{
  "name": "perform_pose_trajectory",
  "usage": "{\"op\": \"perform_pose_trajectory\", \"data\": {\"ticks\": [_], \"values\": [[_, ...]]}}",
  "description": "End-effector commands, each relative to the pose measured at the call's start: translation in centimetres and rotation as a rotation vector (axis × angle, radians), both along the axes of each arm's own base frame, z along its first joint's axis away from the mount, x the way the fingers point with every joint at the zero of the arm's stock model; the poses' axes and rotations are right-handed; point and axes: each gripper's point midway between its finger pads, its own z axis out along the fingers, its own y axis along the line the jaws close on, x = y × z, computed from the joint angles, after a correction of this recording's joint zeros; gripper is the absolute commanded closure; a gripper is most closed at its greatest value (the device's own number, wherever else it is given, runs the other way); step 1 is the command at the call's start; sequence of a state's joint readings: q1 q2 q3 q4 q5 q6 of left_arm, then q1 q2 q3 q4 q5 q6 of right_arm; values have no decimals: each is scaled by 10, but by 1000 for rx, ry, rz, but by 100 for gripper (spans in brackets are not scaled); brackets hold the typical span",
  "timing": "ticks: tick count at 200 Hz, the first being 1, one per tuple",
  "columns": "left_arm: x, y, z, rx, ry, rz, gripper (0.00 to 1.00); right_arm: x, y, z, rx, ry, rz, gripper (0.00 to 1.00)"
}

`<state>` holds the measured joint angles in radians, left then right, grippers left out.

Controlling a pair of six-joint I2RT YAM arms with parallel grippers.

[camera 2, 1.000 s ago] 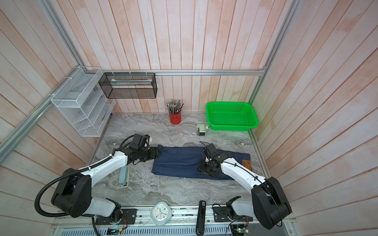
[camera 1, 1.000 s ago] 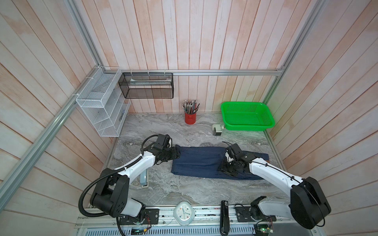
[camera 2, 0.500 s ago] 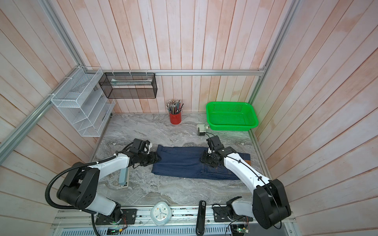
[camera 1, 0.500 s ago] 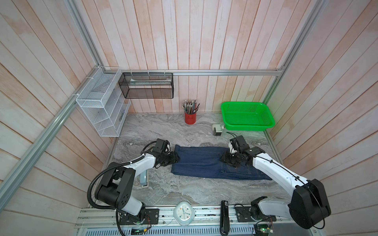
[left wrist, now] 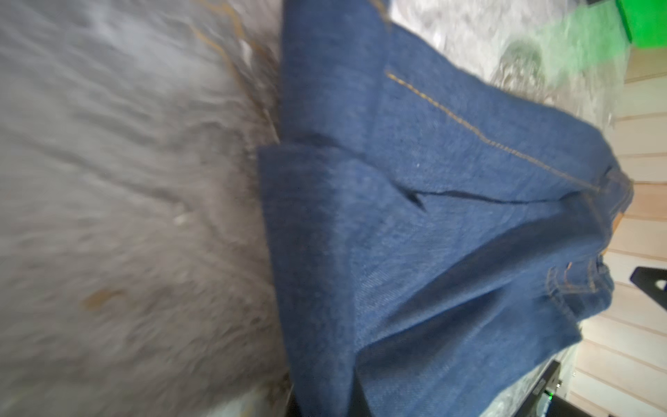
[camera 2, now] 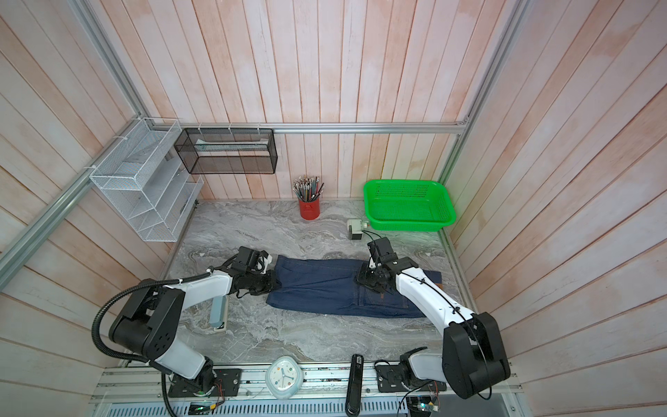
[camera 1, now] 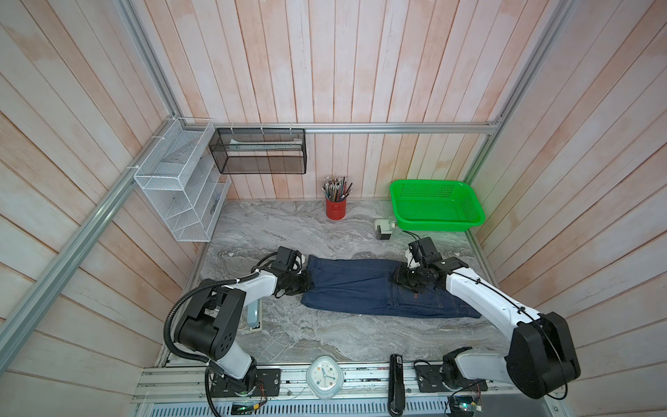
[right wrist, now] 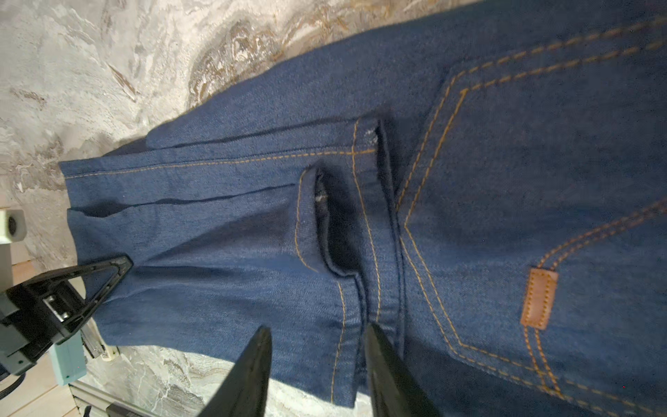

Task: Fold and stack the trousers
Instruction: Fold the trousers at the center of the table.

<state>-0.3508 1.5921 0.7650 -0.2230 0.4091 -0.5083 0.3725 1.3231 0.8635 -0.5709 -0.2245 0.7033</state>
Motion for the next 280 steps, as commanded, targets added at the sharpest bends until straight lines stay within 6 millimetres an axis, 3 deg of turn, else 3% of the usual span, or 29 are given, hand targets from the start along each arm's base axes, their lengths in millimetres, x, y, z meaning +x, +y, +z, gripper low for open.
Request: {"op": "perform_pose_trajectory", "data": {"ticks": [1,35,62,83,102,128,155,188,228,280], "values": [[24,37,38,148,-123,64,100,13,13,9,56,-34,28,57],[39,77,76,278,-205,121,100,24,36,9,110,-47,66,62],[46,105,89,352,-215,164,100,34,60,8,145,-54,99,65],[51,116,101,379,-236,178,100,41,82,5,169,-61,128,70],[57,120,112,382,-256,181,100,50,106,2,207,-64,151,78],[68,125,123,357,-250,190,100,61,142,-4,281,-62,189,100],[76,121,135,327,-258,179,100,69,169,-13,324,-56,210,100],[75,115,150,289,-275,172,100,76,178,-33,326,-39,192,100],[76,112,164,269,-283,170,100,79,203,-55,288,-14,232,100],[76,98,197,191,-324,160,100,80,196,-99,172,43,197,100]]}}
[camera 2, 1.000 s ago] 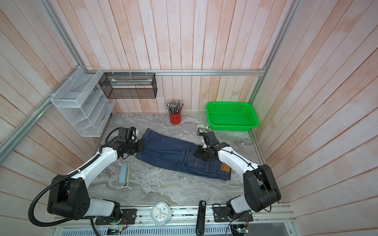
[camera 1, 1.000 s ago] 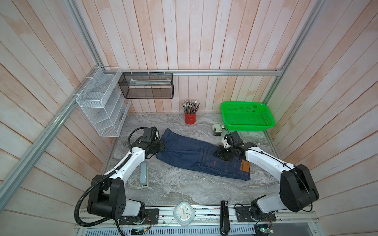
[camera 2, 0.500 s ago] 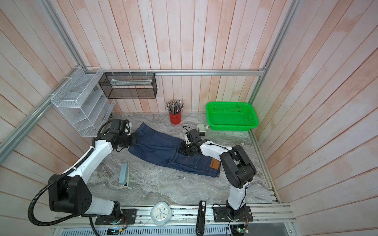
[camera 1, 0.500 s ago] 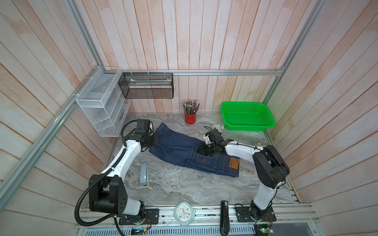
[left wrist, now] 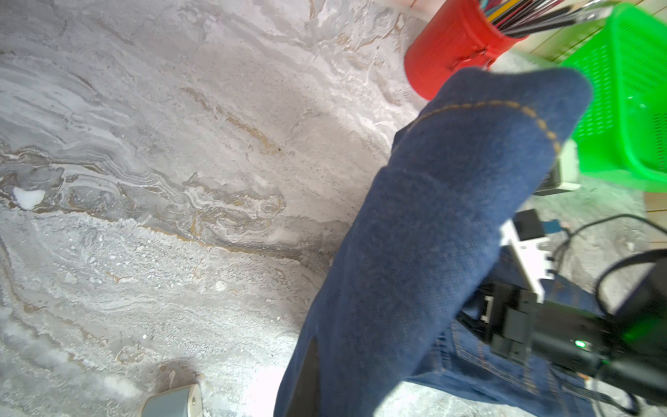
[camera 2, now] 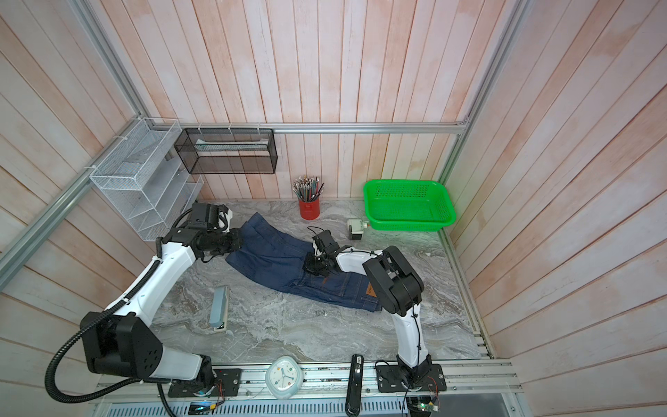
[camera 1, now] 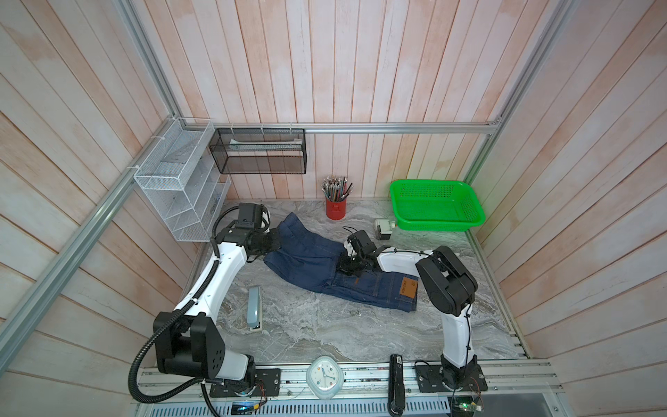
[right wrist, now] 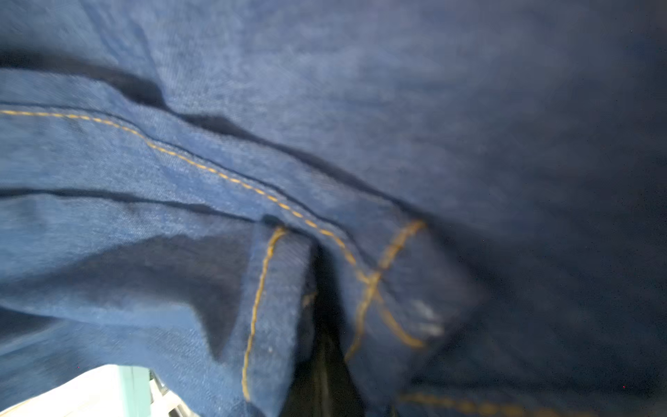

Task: Fold and stack the trousers
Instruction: Fold the trousers at the center of the table.

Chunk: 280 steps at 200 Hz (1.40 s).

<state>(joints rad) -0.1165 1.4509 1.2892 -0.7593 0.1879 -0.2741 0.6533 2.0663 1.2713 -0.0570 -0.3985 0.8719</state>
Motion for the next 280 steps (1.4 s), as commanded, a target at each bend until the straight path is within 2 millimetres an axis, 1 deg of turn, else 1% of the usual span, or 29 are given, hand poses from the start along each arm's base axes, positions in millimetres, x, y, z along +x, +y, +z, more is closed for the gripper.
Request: {"op": "perform_pose_trajectory", "data": {"ticks": [1,13,26,44,71,86,110,120,130,144,156,166,182,195,225,234,257,280], "values": [[1,-11,32,-57,-62,-24,100,-2,-11,-28,-98,32,-31,100],[0,-18,38,-66,-68,-42,100,-3,-14,-34,-120,39,-25,100],[-1,-27,45,-69,-74,-60,100,-2,-14,-32,-135,27,-19,100],[-2,-43,54,-97,-84,-92,100,2,-15,-20,-151,-16,-16,100],[-6,-71,63,-142,-84,-134,100,12,-20,-4,-195,-71,-15,100],[-8,-87,65,-158,-82,-157,100,15,-20,2,-206,-86,-10,100],[-12,-113,63,-168,-64,-194,100,18,-21,14,-198,-99,-17,100],[-14,-123,60,-171,-55,-206,100,20,-21,22,-187,-111,-21,97],[-16,-131,57,-171,-44,-211,100,21,-23,32,-176,-123,-28,90],[-18,-143,54,-175,-31,-223,100,23,-26,52,-157,-154,-42,85],[-20,-151,52,-166,-26,-231,100,25,-32,67,-153,-175,-57,81],[-21,-157,51,-156,-23,-239,100,25,-39,75,-159,-182,-68,78],[-22,-170,51,-148,-23,-262,100,24,-56,85,-162,-190,-98,76],[-25,-183,51,-148,-19,-282,100,25,-77,90,-172,-192,-137,75],[-36,-228,46,-157,-3,-352,100,26,-141,99,-208,-191,-269,75],[-41,-241,41,-151,7,-372,100,26,-162,103,-218,-198,-313,75],[-53,-274,29,-138,35,-426,100,21,-213,106,-256,-189,-416,75],[-65,-305,24,-151,44,-468,100,7,-249,105,-288,-164,-486,75]]}}
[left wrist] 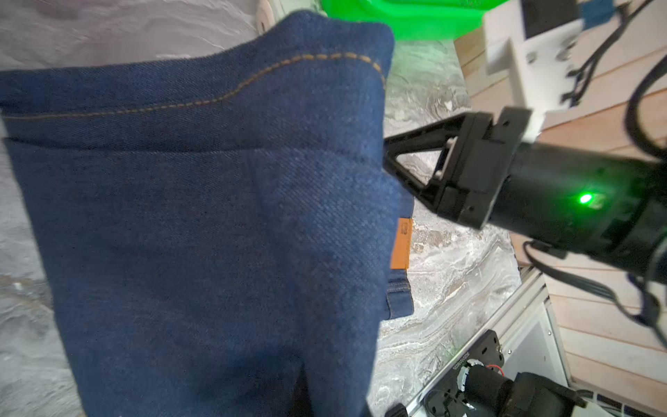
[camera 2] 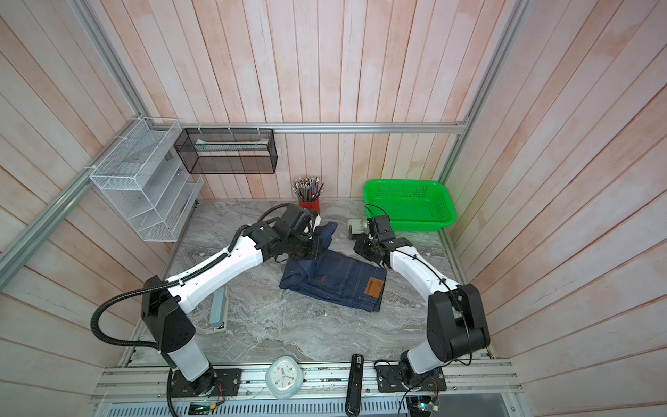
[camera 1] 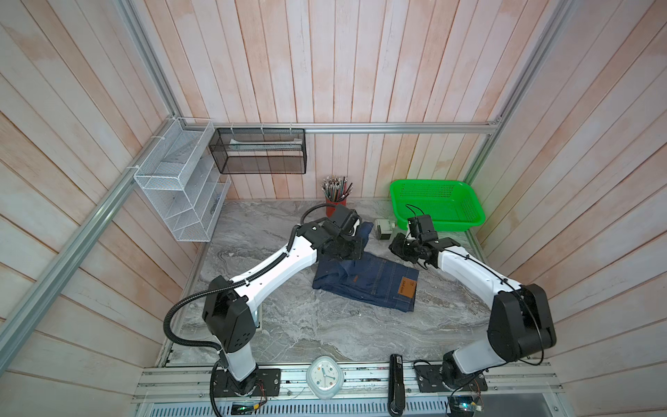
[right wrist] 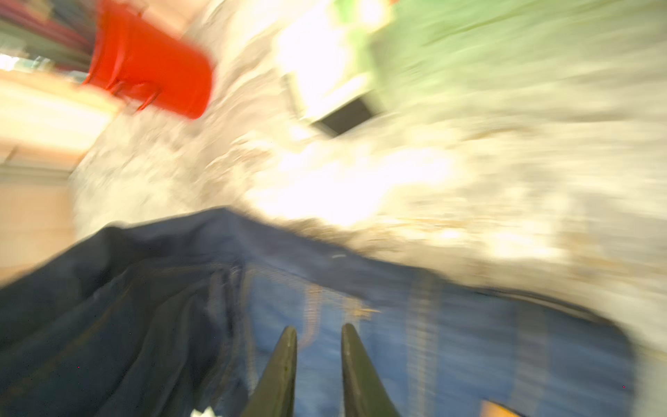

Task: Fold and stack the trousers
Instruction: Fold the trousers at the center of the table.

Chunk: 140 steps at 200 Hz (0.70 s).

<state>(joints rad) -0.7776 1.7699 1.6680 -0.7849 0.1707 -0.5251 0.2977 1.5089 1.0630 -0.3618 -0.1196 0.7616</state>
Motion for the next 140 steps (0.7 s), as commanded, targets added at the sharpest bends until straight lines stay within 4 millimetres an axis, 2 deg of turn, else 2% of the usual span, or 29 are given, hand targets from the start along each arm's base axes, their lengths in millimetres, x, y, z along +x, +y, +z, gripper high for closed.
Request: {"op": "perform_pose_trajectory", "data": {"ticks": [1,20,50,78,94,96,101,140], "values": [[-4,-28,7,-35,-19,-11,100,-20,-32,-5,-54,40,-56,75],[-12,-50,2,-30,-7,-37,100,-38,-49,-16,-65,78,-90,77],[-23,-78,-6,-38,12,-65,100,-73,-63,-41,-66,149,-117,83],[-26,-94,-14,-46,40,-56,100,-100,-84,-60,-78,195,-180,90],[-22,-96,-20,-38,51,-37,100,-108,-96,-66,-94,207,-216,91],[-33,-103,-21,-35,52,-60,100,-109,-97,-67,-96,209,-218,91],[-36,-106,-22,-34,52,-63,100,-110,-100,-67,-100,208,-226,91],[-32,-104,-29,-14,58,-35,100,-109,-135,-63,-208,165,-332,92]]}}
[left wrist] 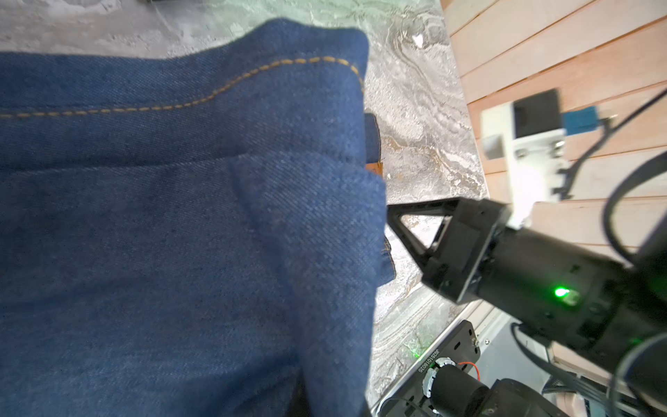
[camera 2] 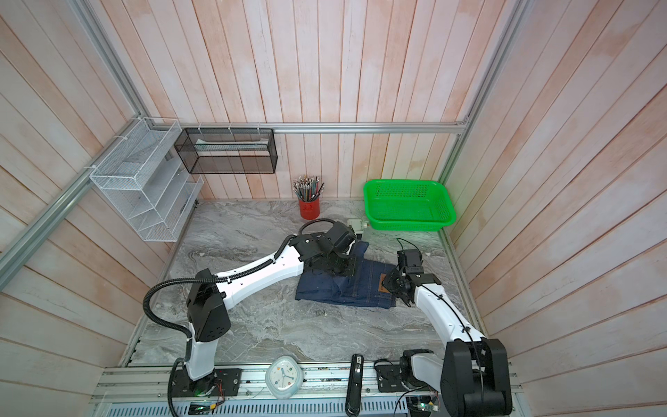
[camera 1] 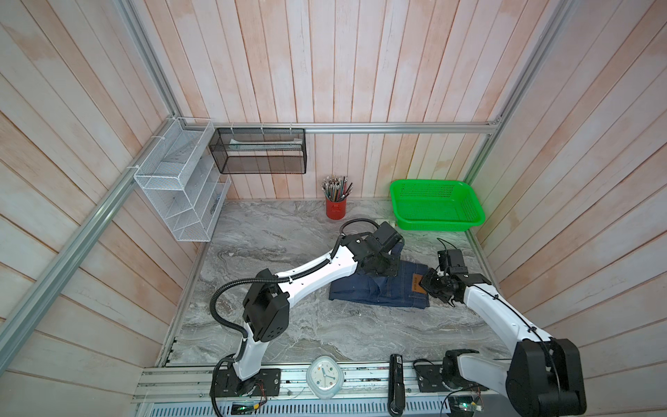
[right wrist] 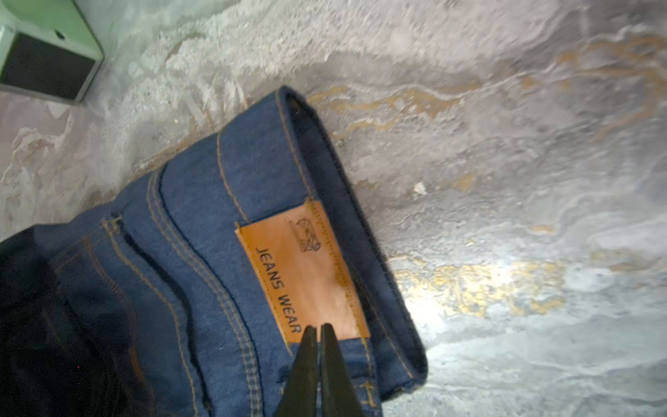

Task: Fold and stack the trousers
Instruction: Fold the trousers at the center of the table.

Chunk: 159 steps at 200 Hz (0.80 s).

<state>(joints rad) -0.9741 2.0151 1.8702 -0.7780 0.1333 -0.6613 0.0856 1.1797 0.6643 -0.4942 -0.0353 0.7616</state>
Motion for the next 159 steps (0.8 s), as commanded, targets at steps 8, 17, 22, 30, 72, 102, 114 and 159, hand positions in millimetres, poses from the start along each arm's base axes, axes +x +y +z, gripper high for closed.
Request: {"op": "perform_pose_trajectory", "data": {"ticks": [8,17,22,30,72,102,114,159], "values": [[7,-5,8,-21,-17,38,100,0,-34,2,-141,-10,-81,92],[8,-6,8,-23,-15,42,100,1,-42,-2,-170,0,-94,92],[8,-6,8,-24,-15,44,100,3,-45,-5,-179,2,-97,92],[9,-6,8,-23,-13,51,100,6,-49,-11,-185,12,-97,92],[13,-11,15,-39,3,81,100,13,-29,-49,-96,128,12,93],[14,-17,25,-63,6,97,100,7,-16,-55,-32,133,55,95],[13,-23,25,-74,19,92,100,5,-12,-55,-13,134,70,96],[10,-50,15,-92,53,70,100,3,0,-54,47,126,100,96]]}}
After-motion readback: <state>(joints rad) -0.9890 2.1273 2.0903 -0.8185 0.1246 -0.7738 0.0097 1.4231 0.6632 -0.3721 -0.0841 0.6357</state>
